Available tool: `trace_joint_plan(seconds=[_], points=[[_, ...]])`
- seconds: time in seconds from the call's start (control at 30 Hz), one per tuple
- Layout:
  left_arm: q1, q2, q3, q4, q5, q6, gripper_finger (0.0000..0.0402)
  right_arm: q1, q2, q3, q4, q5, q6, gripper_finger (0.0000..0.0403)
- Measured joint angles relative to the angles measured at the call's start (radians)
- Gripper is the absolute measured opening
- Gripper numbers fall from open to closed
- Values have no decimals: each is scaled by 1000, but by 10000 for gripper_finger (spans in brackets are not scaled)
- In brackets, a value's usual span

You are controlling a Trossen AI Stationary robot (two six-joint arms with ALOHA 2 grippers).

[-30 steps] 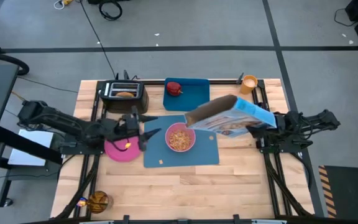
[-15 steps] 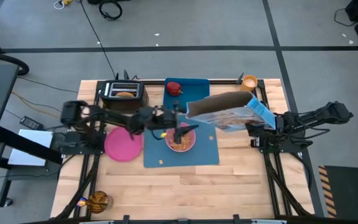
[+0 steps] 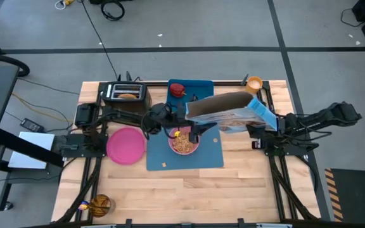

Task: Arrange a breakfast setting
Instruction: Pour the cereal from the cereal box into the pink bowl

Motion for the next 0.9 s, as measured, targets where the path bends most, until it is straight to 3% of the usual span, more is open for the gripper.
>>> trace_joint_plan(seconds=[0.23, 0.53, 0.7, 0.9], points=[[15, -2, 16, 37, 73, -71, 211, 0, 33, 59, -81, 60, 3, 170], [42, -10, 14, 15, 179, -102, 75, 1, 32, 56, -129, 53, 3, 273], [56, -61, 13, -97, 189, -95, 37, 2, -5, 40, -229, 74, 41, 333], [59, -165, 13, -295, 189, -22, 17, 2, -125, 37, -533, 119, 106, 368]])
